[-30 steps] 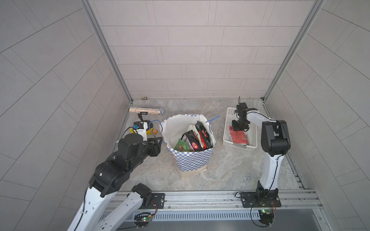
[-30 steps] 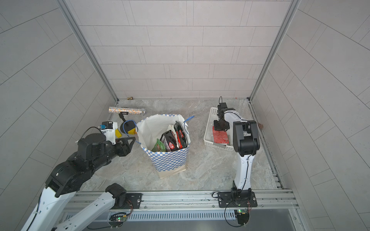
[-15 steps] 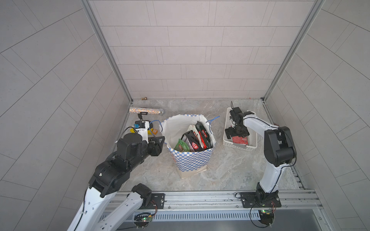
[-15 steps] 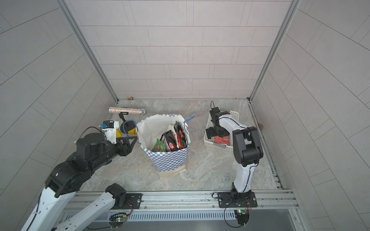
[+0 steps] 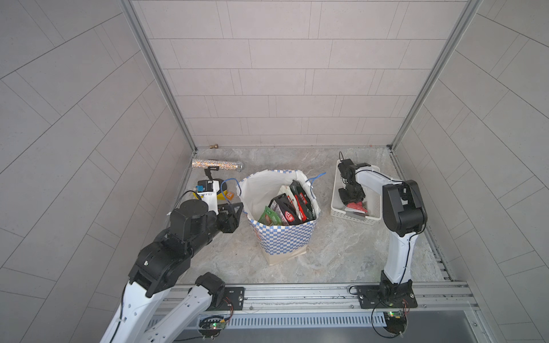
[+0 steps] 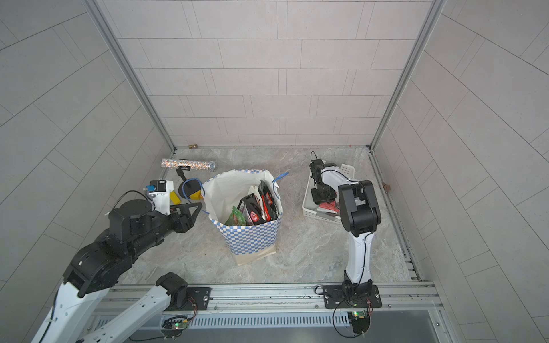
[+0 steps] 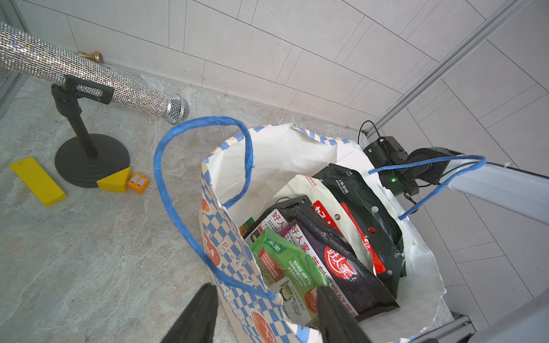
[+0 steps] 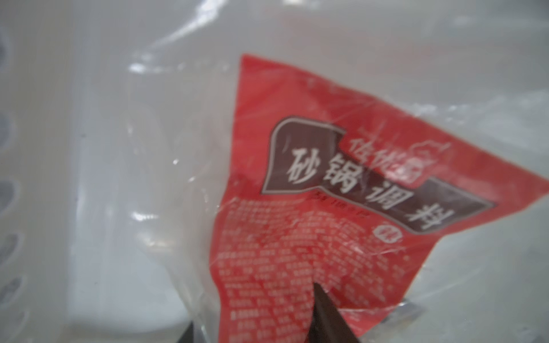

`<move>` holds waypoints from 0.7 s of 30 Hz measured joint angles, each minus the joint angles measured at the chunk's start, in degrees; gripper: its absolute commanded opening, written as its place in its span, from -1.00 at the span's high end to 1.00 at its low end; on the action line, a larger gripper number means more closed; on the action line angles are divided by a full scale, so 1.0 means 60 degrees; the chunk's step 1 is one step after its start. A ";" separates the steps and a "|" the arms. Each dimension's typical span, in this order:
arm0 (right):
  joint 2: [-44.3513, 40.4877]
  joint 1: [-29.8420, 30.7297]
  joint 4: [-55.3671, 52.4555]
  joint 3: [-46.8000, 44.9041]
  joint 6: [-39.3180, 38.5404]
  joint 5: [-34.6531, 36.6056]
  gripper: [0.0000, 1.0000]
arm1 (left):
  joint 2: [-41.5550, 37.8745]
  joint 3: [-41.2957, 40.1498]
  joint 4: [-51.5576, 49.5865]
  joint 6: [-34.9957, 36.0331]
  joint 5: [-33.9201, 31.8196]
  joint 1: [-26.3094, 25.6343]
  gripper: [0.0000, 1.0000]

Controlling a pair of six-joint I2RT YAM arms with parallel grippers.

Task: Place the condiment packets inside the bag
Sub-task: Pick up the condiment packet from the storage box.

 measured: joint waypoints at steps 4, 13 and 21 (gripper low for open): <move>-0.0801 -0.0124 0.0266 -0.0266 0.0153 0.0393 1.00 | 0.0047 0.0007 0.0004 0.0004 0.0033 0.0000 -0.13; -0.3920 -0.0127 0.1552 -0.2182 0.0291 0.0758 1.00 | 0.0215 0.0200 0.0036 0.0113 0.0204 0.0000 -0.15; -0.9562 0.0295 0.3982 -0.4171 -0.0397 -0.0204 1.00 | 0.0488 0.0867 0.0357 0.0364 0.1137 0.0000 -0.43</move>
